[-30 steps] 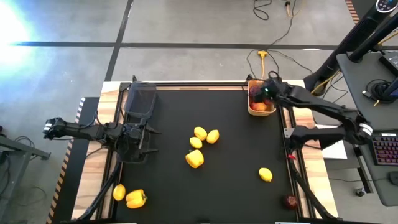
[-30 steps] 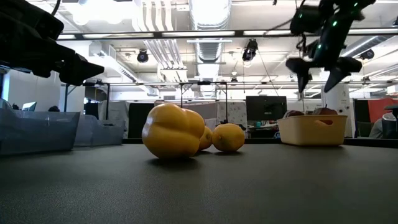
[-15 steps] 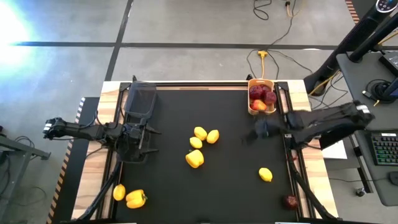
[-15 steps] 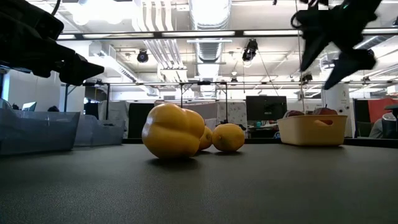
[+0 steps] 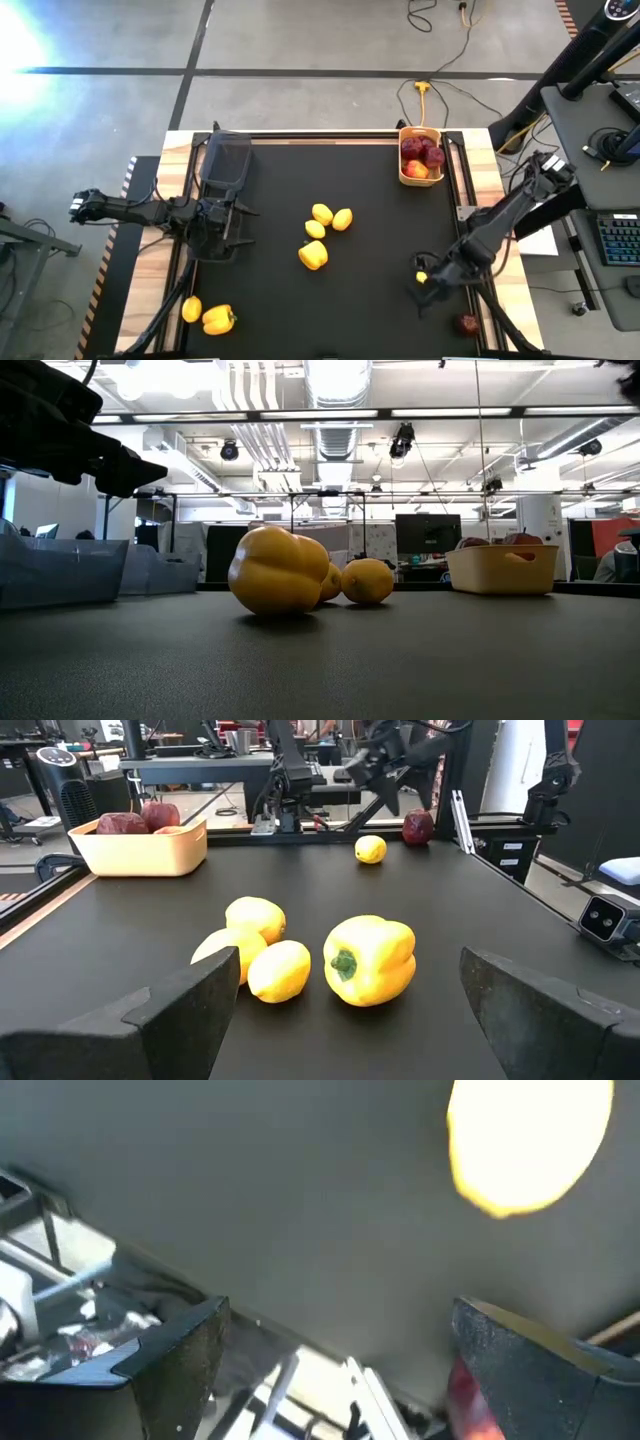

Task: Sort produce into baskets
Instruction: Put the apple into the yellow bin

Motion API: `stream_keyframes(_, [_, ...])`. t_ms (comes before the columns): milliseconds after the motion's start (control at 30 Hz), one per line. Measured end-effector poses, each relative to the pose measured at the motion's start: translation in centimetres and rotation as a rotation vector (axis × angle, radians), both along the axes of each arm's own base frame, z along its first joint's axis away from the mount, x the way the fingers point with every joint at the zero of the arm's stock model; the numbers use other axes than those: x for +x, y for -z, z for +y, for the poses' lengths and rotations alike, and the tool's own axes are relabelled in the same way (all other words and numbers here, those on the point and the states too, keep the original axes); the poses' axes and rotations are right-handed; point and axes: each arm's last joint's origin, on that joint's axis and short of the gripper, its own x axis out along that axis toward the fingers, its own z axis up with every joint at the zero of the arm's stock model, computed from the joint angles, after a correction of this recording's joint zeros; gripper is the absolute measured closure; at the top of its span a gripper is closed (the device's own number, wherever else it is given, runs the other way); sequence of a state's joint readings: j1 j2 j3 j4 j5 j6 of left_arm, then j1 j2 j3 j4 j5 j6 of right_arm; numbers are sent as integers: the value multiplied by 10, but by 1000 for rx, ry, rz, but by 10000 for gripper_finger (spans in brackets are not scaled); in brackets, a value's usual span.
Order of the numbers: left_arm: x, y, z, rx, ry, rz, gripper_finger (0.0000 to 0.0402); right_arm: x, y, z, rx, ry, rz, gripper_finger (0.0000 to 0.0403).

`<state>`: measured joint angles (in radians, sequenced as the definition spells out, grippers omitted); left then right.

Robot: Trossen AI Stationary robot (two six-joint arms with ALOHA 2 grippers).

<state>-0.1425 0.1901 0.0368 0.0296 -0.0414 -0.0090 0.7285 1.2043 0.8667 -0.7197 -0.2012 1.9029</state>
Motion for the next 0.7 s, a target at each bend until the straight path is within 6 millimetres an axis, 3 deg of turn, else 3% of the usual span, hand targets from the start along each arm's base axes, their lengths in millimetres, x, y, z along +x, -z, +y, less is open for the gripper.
stream_keyframes(167, [0,0,0,0,0,0,42,4,-8,21,-17,-25,64,33])
stream_keyframes(433, [0,0,0,0,0,0,42,2,-17,26,-144,-163,372,39])
stream_keyframes(700, [0,0,0,0,0,0,42,15,0,43,-80,-457,381,40])
